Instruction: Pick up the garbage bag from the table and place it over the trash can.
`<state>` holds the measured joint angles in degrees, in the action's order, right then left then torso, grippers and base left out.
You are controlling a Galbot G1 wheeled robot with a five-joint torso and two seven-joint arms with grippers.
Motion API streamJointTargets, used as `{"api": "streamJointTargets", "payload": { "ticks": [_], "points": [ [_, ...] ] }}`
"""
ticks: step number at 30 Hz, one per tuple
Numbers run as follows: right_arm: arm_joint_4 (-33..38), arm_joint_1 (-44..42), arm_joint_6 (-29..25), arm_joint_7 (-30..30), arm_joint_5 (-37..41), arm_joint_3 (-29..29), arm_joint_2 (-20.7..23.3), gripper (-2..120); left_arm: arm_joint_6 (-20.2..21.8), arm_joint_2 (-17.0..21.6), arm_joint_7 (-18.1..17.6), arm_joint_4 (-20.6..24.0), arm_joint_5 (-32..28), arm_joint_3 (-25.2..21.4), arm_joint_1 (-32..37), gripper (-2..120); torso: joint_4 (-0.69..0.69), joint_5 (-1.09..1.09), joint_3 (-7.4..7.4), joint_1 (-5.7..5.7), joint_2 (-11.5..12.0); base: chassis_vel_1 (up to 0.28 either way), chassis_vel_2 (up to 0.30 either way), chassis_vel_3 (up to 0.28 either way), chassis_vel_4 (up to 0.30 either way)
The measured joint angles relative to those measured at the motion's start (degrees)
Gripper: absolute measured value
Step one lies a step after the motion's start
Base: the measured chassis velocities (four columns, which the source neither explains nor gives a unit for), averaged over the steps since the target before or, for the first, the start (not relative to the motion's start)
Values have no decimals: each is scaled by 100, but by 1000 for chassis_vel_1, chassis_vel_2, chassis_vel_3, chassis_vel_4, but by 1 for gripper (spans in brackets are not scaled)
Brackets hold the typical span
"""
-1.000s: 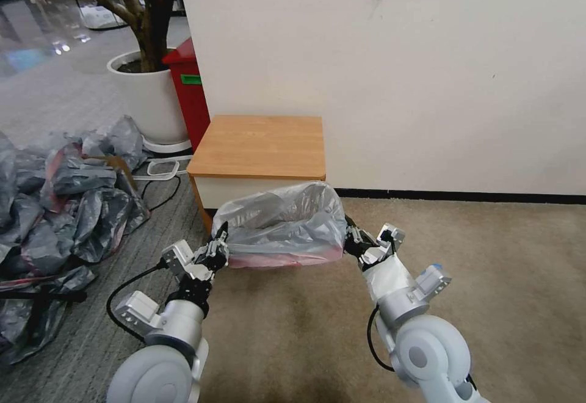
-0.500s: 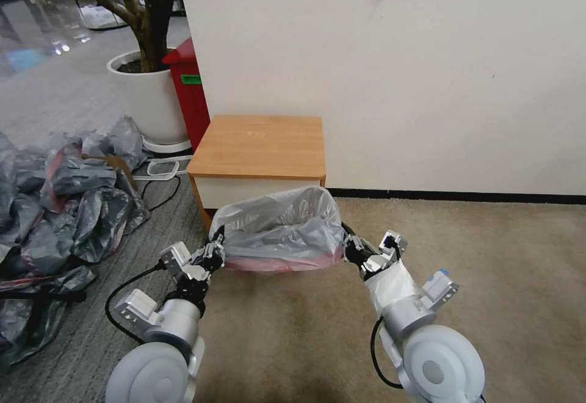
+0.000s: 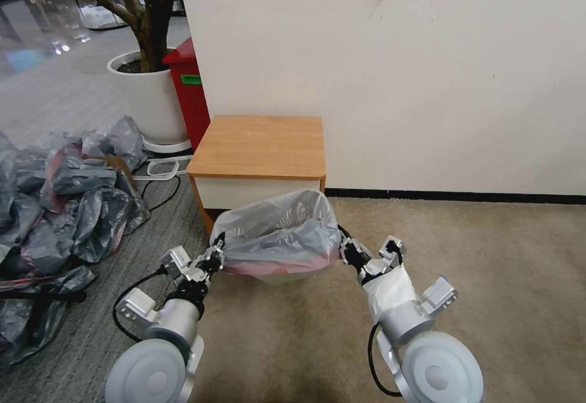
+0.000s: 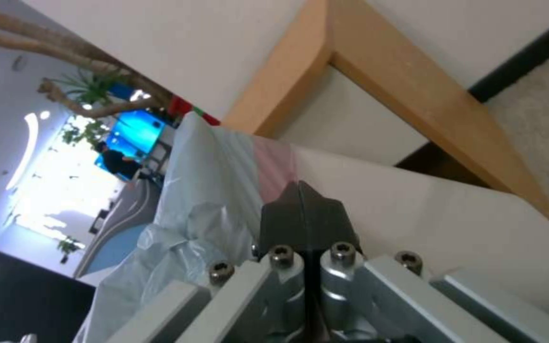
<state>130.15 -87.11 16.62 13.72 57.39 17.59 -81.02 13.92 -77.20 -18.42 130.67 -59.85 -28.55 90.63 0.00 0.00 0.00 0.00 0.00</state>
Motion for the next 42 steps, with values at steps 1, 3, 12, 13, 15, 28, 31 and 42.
{"api": "streamJointTargets", "payload": {
  "ticks": [1, 3, 12, 13, 15, 28, 31, 42],
  "points": [
    [-41, 9, -34, 77, 50, -2, -10, 0, 27, 0, 0, 1, -35, 4, 0, 9, 0, 0, 0, 0, 0, 0, 0, 0, 0],
    [-77, 19, -67, 113, 72, -8, -19, 0, 59, -2, 2, 10, -55, 5, 1, 9, 0, 0, 0, 0, 0, 0, 0, 0, 0],
    [-337, 123, -359, 121, -211, -177, -129, 0, 149, -40, 37, 148, -107, 28, 24, 9, 0, 0, 0, 0, 0, 0, 0, 0, 0],
    [-337, 123, -359, 121, -211, -177, -129, 0, 149, -40, 37, 148, -107, 28, 24, 9, 0, 0, 0, 0, 0, 0, 0, 0, 0],
    [-259, 97, -358, 121, -216, -170, -124, 0, 149, -45, 38, 151, -104, 33, 24, 9, 0, 0, 0, 0, 0, 0, 0, 0, 0],
    [336, -106, -281, 249, -88, -47, -108, 43, 133, -16, 130, -142, -68, 9, -4, 9, 0, 0, 0, 0, 0, 0, 0, 0, 0],
    [428, -150, -284, 283, -71, -27, -130, 52, 120, -1, 132, -219, -140, -6, -25, 9, 0, 0, 0, 0, 0, 0, 0, 0, 0],
    [635, -357, -736, 545, 384, -53, -440, 95, 95, 23, 271, -417, -1009, -73, -127, 9, 0, 0, 0, 0, 0, 0, 0, 0, 0]
  ]
}}
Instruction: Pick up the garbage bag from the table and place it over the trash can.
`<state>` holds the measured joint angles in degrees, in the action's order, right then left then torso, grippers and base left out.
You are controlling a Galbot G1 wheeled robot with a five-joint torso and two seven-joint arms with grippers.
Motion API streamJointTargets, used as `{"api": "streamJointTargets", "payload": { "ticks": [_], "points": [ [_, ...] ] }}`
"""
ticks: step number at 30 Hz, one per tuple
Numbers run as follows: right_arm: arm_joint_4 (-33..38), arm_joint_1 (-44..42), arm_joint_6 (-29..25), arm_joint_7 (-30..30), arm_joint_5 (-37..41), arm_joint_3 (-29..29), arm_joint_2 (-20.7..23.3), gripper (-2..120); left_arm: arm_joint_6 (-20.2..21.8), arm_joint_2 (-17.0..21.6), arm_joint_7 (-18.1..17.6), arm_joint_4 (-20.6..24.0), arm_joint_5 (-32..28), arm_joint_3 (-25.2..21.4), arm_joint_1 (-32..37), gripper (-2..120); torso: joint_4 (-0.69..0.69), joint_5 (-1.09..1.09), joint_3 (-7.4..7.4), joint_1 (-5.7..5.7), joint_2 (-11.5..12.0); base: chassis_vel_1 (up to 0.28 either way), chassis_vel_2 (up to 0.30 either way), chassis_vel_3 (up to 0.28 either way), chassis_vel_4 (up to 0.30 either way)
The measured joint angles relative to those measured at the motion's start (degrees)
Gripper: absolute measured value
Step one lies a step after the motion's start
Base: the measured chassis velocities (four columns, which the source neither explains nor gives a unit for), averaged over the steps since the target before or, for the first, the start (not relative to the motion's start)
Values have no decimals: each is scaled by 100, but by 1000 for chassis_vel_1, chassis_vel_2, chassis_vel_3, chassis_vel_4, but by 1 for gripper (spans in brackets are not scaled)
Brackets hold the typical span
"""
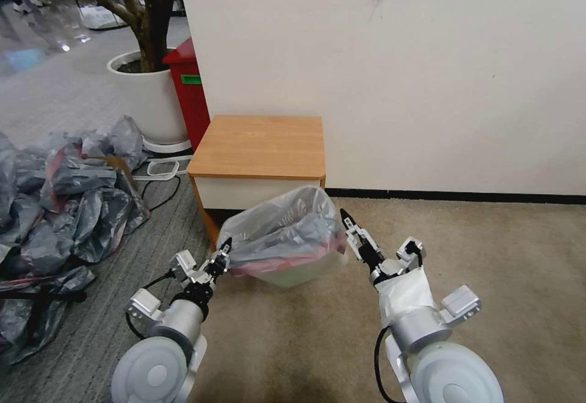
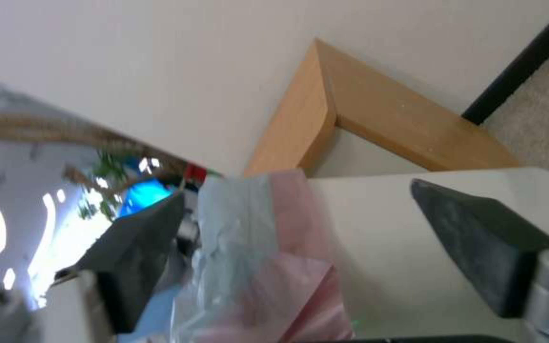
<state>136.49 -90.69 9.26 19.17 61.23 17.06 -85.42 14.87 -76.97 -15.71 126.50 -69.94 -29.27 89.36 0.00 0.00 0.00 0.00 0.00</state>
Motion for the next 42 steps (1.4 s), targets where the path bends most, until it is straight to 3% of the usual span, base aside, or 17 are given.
{"api": "streamJointTargets", "payload": {
  "ticks": [10, 24, 39, 42],
  "points": [
    [-226, 29, -708, 212, 182, -298, -673, 100, -9, -36, -44, -82, -198, 111, -172, 9, 0, 0, 0, 0, 0, 0, 0, 0, 0],
    [-236, 45, -905, 236, 163, -353, -683, 98, -124, -135, -266, -44, -123, 207, -249, 9, 0, 0, 0, 0, 0, 0, 0, 0, 0],
    [-313, 110, -885, 199, 218, -409, -673, 97, -120, -160, -272, 33, 34, 304, -186, 9, 0, -1, 0, 0, 0, 0, 0, 0, 0],
    [-319, 123, -877, 191, 222, -458, -672, 88, -119, -171, -272, 50, 72, 315, -174, 9, 0, 0, 0, 0, 0, 0, 0, 0, 0]
  ]
}}
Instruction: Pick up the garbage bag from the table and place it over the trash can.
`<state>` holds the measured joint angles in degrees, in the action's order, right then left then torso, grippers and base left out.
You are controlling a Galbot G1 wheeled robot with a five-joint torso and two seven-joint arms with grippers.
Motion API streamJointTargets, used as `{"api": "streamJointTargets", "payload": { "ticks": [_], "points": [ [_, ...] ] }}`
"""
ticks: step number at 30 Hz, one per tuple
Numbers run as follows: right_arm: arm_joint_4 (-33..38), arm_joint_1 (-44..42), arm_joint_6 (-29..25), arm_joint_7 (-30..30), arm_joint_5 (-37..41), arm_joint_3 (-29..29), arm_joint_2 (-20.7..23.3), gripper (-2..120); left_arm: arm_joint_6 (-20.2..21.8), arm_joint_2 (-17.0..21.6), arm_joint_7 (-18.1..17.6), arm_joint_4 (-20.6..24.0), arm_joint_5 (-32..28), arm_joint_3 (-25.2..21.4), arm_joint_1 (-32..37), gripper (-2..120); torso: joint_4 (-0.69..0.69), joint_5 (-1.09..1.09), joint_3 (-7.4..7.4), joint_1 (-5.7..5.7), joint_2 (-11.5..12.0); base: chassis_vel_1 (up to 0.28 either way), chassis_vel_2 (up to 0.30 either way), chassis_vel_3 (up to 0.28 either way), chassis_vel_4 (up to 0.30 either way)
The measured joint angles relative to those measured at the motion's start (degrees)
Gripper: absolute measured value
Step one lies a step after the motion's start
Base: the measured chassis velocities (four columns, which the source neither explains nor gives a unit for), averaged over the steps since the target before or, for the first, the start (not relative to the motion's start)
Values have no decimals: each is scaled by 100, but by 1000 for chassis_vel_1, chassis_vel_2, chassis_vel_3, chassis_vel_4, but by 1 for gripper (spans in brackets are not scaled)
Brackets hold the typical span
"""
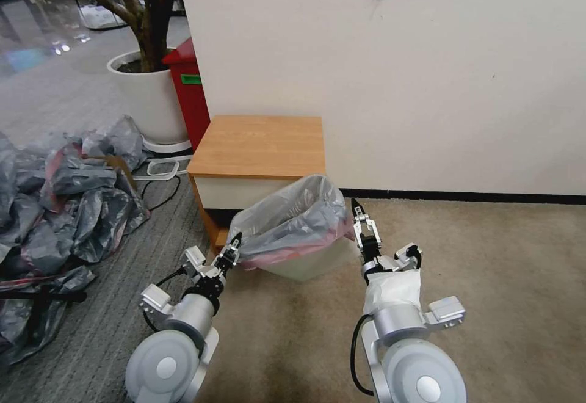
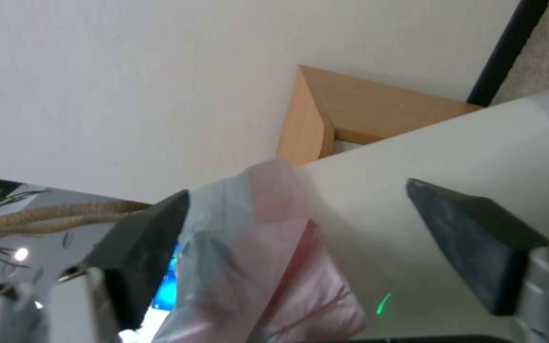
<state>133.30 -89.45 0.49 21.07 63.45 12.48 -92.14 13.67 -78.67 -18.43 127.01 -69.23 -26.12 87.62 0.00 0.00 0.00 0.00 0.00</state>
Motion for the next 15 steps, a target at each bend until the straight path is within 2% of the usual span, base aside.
{"api": "streamJointTargets", "payload": {
  "ticks": [2, 5, 7, 10, 11, 15],
  "points": [
    [-4, 7, 1, -1, 4, -6, 0, 84, 0, -3, 0, 2, 7, 0, 3, 9, 0, 0, 0, 0, 0, 0, 0, 0, 0],
    [-14, 40, 3, -4, 41, -2, 0, 69, 0, -11, 0, 10, 33, 0, 22, 9, 0, 0, 0, 0, 0, 0, 0, 0, 0],
    [-14, 48, 3, -5, 60, 9, 0, 66, 0, -13, 0, 16, 39, 0, 26, 9, 0, 0, 0, 0, 0, 0, 0, 0, 0],
    [-13, 61, 3, -8, 97, 35, 0, 51, 1, -30, 0, 28, 72, 30, 38, 9, 0, 0, 0, 0, 0, 0, 0, 0, 0],
    [-13, 61, 3, -8, 97, 35, 0, 51, 1, -30, 0, 28, 72, 30, 38, 9, 0, 0, 0, 0, 0, 0, 0, 0, 0],
    [2, 64, 5, -13, 144, 48, 0, 34, 0, -39, 5, 35, 159, 86, 34, 9, 0, 0, 0, 0, 0, 0, 0, 0, 0]
  ]
}}
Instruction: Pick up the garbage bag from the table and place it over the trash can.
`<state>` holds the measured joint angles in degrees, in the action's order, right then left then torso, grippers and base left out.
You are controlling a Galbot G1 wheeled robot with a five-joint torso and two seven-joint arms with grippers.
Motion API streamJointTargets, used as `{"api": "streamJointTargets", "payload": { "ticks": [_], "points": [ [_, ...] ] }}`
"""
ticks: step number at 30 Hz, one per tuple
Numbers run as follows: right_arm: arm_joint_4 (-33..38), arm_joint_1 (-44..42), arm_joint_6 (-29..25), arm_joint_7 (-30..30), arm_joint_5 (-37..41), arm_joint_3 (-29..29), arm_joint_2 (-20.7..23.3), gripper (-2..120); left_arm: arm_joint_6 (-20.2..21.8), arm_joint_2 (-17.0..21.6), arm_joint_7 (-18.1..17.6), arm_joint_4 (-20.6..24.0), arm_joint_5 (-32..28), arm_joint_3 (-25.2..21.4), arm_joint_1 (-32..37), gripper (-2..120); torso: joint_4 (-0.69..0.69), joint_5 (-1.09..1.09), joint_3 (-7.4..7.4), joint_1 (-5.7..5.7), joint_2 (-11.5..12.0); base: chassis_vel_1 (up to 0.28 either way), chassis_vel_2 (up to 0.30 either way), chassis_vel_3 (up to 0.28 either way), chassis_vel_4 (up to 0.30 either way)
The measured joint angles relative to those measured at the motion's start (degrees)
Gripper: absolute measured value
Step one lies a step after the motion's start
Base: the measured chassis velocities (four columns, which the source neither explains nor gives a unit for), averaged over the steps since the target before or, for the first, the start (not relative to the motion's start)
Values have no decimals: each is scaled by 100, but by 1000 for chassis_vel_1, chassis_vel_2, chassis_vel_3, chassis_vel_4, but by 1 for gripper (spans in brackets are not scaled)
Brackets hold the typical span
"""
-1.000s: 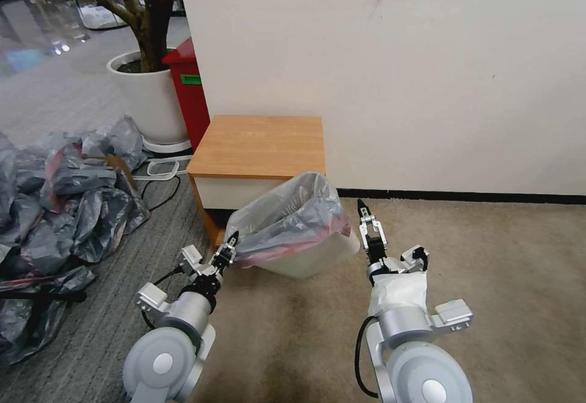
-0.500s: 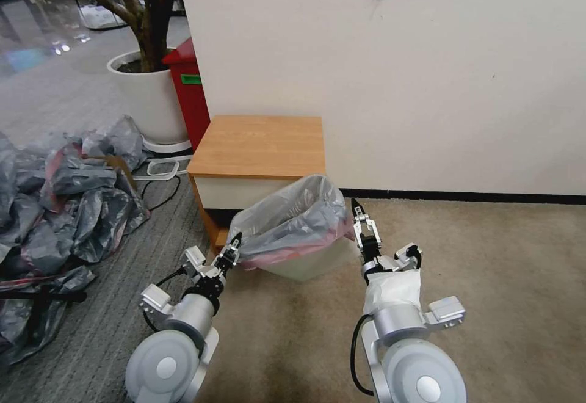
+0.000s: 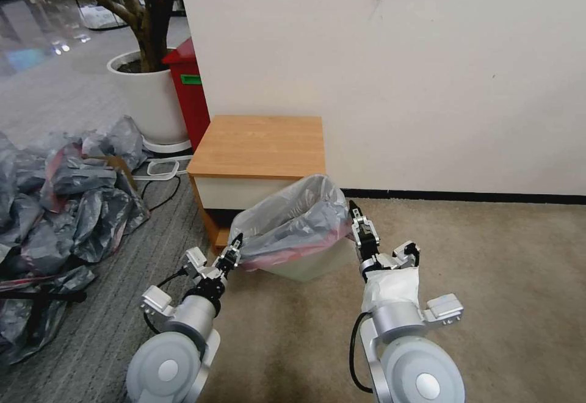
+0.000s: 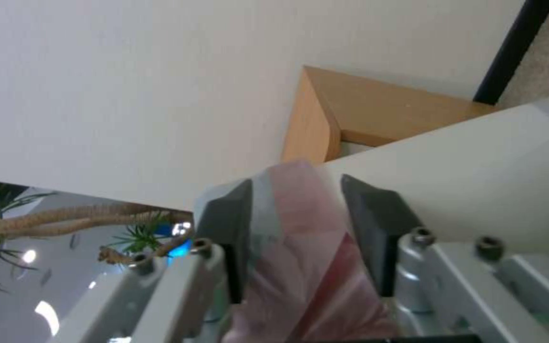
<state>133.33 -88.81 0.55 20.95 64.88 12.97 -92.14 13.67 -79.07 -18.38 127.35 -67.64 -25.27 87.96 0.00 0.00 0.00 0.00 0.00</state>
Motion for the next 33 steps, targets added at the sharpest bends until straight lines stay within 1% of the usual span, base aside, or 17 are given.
{"api": "streamJointTargets", "payload": {
  "ticks": [1, 2, 4, 5, 9, 16, 19, 22, 24, 31, 33],
  "points": [
    [14, 0, 6, -1, 25, 4, 0, 29, 0, 0, 1, 6, 7, 9, -2, 9, 0, 0, 0, 0, 0, 0, 0, 0, 0],
    [14, 0, 6, -1, 25, 4, 0, 29, 0, 0, 1, 6, 7, 9, -2, 9, 0, 0, 0, 0, 0, 0, 0, 0, 0],
    [39, 1, 16, -3, 71, 7, 0, 19, -1, -1, 5, 11, 14, 25, -13, 9, 0, 0, 0, 0, 0, 0, 0, 0, 0],
    [39, 1, 16, -3, 71, 7, 0, 19, -1, -1, 5, 11, 14, 25, -13, 9, 0, 0, 0, 0, 0, 0, 0, 0, 0],
    [49, 2, 22, -5, 107, 8, 0, 1, -2, -1, 8, 11, 18, 34, -32, 9, 0, 0, 0, 0, 0, 0, 0, 0, 0],
    [29, 7, 22, -5, 92, 34, 0, 0, -2, -3, 10, 23, 13, 41, -30, 9, 0, 0, 0, 0, 0, 0, 0, 0, 0],
    [-35, 34, 22, -5, -35, 93, 0, 0, -2, -6, 13, 48, -10, 41, -23, 9, 0, 0, 0, 0, 0, 0, 0, 0, 0],
    [-168, 79, 18, -32, -364, 160, 0, 0, -1, -4, 16, 92, -56, 34, -9, 9, 0, 0, 0, 0, 0, 0, 0, 0, 0],
    [-198, 90, 17, -55, -408, 179, 0, 0, 0, -3, 16, 106, -68, 33, -5, 9, 0, 0, 0, 0, 0, 0, 0, 0, 0],
    [-503, 177, -22, -264, -722, 318, 0, 0, 30, -2, 16, 244, -214, 26, 26, 9, 0, 0, 0, 0, 0, 0, 0, 0, 0],
    [-657, 197, -57, -426, -859, 348, 8, 0, 35, -1, 15, 295, -247, 24, 43, 9, 0, 0, 0, 0, 0, 0, 0, 0, 0]
  ]
}}
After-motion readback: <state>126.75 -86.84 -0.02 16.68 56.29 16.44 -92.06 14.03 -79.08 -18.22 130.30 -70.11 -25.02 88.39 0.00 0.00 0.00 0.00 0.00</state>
